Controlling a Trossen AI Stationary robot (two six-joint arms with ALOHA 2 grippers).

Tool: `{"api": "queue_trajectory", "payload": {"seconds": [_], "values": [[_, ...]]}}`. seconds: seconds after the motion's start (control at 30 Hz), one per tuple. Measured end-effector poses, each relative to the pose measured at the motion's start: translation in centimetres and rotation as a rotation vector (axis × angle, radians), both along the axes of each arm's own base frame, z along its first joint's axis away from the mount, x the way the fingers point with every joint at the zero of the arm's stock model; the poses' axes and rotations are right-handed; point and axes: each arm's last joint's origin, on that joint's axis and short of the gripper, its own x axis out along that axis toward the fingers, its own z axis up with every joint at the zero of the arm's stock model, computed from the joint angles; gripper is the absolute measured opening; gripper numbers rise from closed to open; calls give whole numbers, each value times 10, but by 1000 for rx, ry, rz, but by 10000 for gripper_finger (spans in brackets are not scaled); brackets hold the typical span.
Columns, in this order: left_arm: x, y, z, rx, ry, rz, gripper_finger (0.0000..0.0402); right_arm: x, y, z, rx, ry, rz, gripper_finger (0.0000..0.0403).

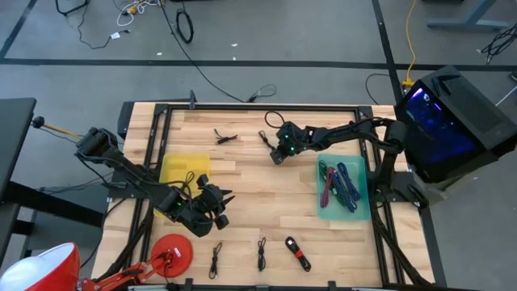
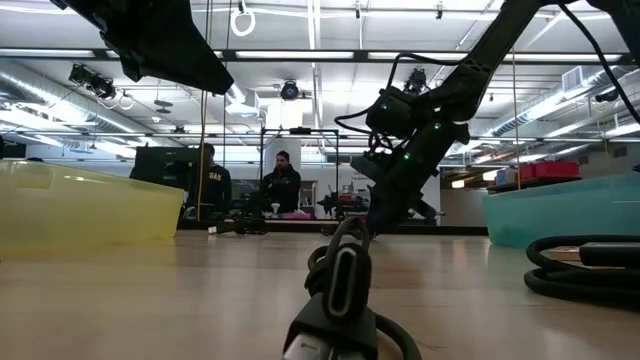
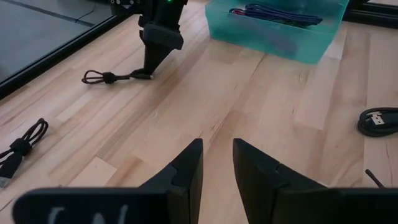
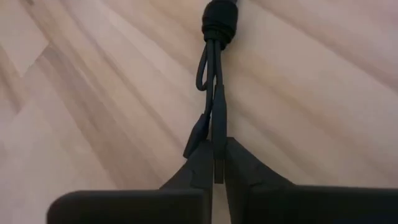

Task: Pick & Place USB Port
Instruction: Put the black charger cable into the yellow bin

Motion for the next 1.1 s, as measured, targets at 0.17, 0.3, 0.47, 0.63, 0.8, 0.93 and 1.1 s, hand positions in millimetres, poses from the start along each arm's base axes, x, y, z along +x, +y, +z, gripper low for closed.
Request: {"api": "queue_trajectory", "payload": {"seconds": [0.17, 0.3, 0.47, 0.63, 0.8, 0.93, 1.1], "values": [[0, 0, 0, 0, 0, 0, 92, 1, 6, 4, 69, -33, 54, 9], [0, 0, 0, 0, 0, 0, 92, 8, 21, 25, 89, -158, 168, 9], [0, 0, 0, -6, -4, 5, 92, 9, 47, 69, 21, -294, 259, 9], [2, 0, 4, -10, -88, 70, 92, 0, 87, 117, -58, -448, 377, 8], [10, -8, 19, 31, -213, 46, 92, -17, 132, 156, -146, -571, 477, 8], [20, -15, 40, 55, -323, -84, 92, -33, 166, 176, -207, -640, 546, 8], [27, -19, 68, 75, -512, -327, 92, -51, 200, 191, -285, -697, 591, 8]]}}
